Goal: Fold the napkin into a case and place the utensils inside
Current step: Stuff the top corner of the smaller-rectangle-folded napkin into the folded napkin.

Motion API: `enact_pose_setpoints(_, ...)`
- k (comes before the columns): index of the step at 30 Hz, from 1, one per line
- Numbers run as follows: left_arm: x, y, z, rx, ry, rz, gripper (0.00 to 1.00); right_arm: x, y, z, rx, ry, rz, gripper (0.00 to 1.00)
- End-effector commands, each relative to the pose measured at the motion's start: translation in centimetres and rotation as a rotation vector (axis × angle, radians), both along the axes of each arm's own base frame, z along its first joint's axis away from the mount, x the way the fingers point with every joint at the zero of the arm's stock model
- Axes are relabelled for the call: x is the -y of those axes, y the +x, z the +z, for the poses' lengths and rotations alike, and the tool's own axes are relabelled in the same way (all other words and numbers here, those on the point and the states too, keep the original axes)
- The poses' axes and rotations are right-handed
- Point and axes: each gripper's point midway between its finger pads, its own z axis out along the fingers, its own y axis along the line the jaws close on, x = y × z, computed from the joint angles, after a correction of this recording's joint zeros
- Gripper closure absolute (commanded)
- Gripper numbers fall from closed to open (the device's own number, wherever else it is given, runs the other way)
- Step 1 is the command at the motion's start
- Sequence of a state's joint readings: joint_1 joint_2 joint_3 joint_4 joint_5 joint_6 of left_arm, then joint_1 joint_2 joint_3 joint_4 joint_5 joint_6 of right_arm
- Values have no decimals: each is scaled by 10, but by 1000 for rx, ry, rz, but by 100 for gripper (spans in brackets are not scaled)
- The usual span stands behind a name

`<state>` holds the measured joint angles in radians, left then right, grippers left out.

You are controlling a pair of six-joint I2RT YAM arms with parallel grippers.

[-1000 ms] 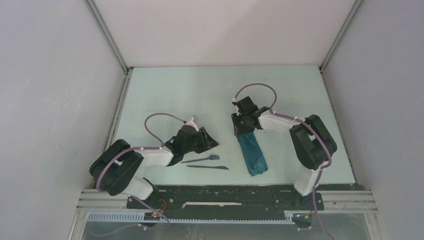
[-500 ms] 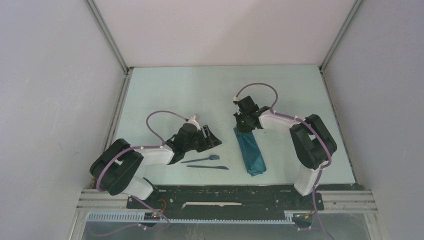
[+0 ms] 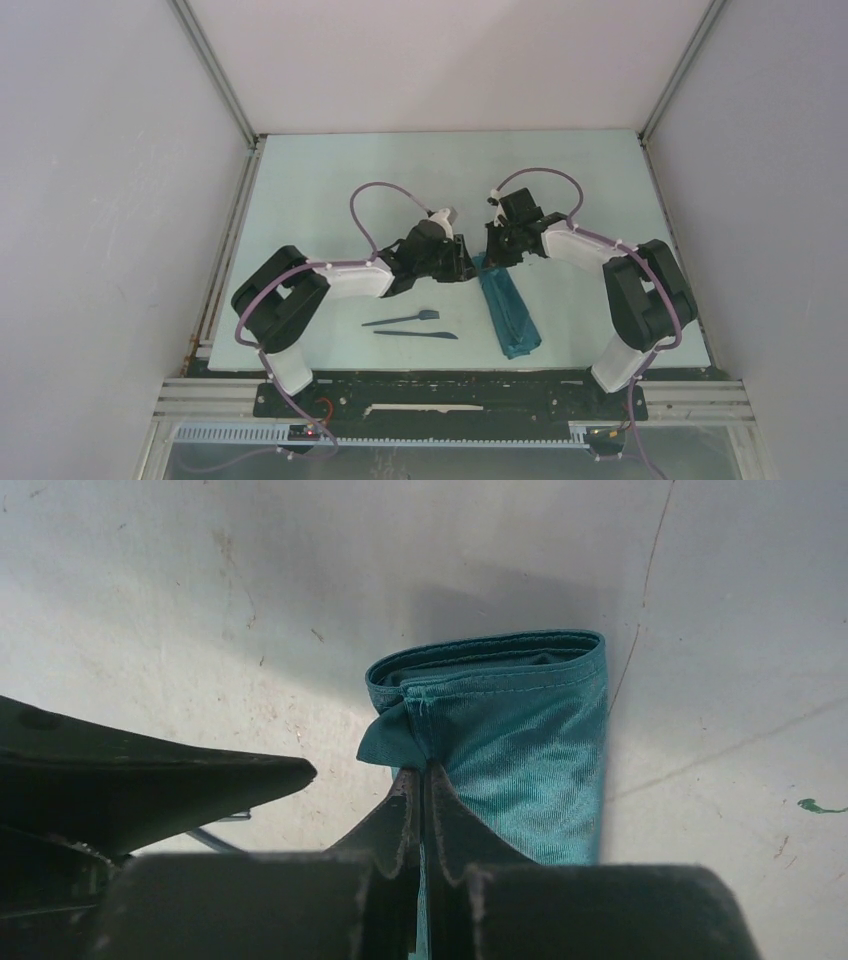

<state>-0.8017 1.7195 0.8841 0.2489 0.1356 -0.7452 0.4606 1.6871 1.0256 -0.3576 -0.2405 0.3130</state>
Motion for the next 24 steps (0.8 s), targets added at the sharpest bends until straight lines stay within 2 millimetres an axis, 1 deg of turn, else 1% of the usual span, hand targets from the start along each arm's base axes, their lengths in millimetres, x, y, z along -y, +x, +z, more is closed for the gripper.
enact_pose_setpoints(1, 7, -1, -1, 27, 34, -28, 53, -6, -2, 14, -11, 98, 8, 100)
enact_pose_setpoints(5, 3, -5, 1, 23, 6, -9, 52, -6, -2, 7, -38, 115, 10, 99)
enact_pose_setpoints(7, 1, -7, 1, 21, 2, -6, 51, -5, -3, 8, -37, 127, 12, 92)
enact_pose_setpoints(10, 2, -7, -4, 1, 2, -8, 50, -4, -3, 9, -33, 140, 8, 89)
enact_pose_setpoints(11, 2, -7, -7, -21, -7, -1, 51, -3, -3, 9, -37, 143, 7, 90)
enact_pose_setpoints(12, 0, -5, -10, -49, -19, 11, 52, -2, -3, 8, -39, 147, 5, 95)
enact_pose_setpoints(13, -1, -2, -12, -72, -37, 24, 53, -2, -4, 7, -40, 148, 6, 98)
enact_pose_setpoints(14, -2, 0, -11, -86, -61, 33, 52, -1, -5, 7, -40, 148, 6, 97)
enact_pose_setpoints(15, -3, 1, -11, -94, -82, 39, 51, -1, -5, 8, -39, 149, 6, 91)
enact_pose_setpoints(16, -3, 3, -9, -97, -96, 41, 49, -1, -5, 7, -38, 151, 7, 87)
enact_pose_setpoints(17, -2, 3, -7, -100, -107, 37, 49, 0, -5, 7, -38, 154, 6, 87)
enact_pose_setpoints(19, 0, 4, -7, -114, -120, 34, 48, 1, -5, 6, -43, 157, 4, 90)
enact_pose_setpoints(20, 0, 4, -7, -121, -128, 34, 48, 1, -4, 6, -43, 160, 4, 89)
enact_pose_setpoints(23, 4, 4, -9, -142, -152, 37, 45, 1, -4, 7, -38, 162, 1, 84)
enact_pose_setpoints(24, 5, 4, -9, -147, -157, 35, 45, 2, -4, 7, -38, 161, -2, 80)
